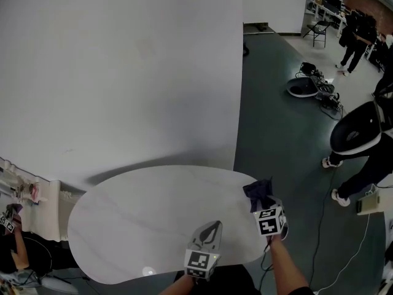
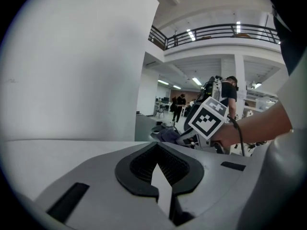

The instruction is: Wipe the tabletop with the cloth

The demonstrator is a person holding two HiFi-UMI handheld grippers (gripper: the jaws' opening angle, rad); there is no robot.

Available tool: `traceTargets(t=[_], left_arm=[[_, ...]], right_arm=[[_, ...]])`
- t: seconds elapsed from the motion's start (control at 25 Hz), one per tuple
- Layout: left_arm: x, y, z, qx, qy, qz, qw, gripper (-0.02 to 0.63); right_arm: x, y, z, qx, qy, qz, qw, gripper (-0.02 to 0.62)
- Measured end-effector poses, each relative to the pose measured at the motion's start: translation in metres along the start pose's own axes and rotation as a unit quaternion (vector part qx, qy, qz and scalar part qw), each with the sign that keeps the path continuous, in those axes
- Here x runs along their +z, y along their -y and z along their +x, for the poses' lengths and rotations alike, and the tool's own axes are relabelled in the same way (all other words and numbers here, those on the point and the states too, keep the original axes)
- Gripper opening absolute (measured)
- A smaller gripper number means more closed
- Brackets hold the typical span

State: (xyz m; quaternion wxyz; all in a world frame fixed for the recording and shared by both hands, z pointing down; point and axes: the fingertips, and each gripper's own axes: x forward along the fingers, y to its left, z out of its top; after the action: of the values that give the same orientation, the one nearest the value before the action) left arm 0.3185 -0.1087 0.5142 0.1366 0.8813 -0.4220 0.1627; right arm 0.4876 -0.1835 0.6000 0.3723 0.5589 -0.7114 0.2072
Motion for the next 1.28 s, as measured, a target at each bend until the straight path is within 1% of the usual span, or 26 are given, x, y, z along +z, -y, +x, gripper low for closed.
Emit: traceTargets(t=[0.2, 0.4, 0.64, 0.84, 0.96, 1.12, 1.28], left_arm=[[-0.011, -0.01, 0.013, 0.005, -0.018, -0.005, 0.9998, 0.003], [-0.017, -0.004, 0.022, -0.001, -0.032, -0.01, 0.9994, 0.003], [-0.019, -0.011, 0.029, 0.008, -0.041, -0.009, 0.9991, 0.003], [-0.021, -0.014, 0.027, 0.01, -0.042, -0.007, 0.999, 0.003], [-0.022, -0.014, 0.025, 0.012, -0.043, -0.006, 0.999, 0.003], [-0.023, -0.018, 0.019, 0.016, -0.045, -0.005, 0.9989, 0.003], [-0.024, -0.027, 0.015, 0.024, -0.044, -0.013, 0.9987, 0.003]], right_arm=[[0.0, -0.002, 0.022, 0.008, -0.018, 0.0, 1.0, 0.061], [0.0, 0.003, 0.032, 0.011, -0.031, 0.004, 0.999, 0.061], [-0.007, 0.004, 0.049, 0.007, -0.05, -0.014, 0.999, 0.061], [-0.01, 0.007, 0.059, 0.007, -0.056, -0.001, 0.998, 0.061], [-0.011, 0.006, 0.07, 0.011, -0.065, -0.005, 0.998, 0.061], [-0.003, 0.002, 0.078, 0.007, -0.068, -0.019, 0.998, 0.06], [0.013, -0.009, 0.09, 0.013, -0.068, -0.03, 0.997, 0.058]])
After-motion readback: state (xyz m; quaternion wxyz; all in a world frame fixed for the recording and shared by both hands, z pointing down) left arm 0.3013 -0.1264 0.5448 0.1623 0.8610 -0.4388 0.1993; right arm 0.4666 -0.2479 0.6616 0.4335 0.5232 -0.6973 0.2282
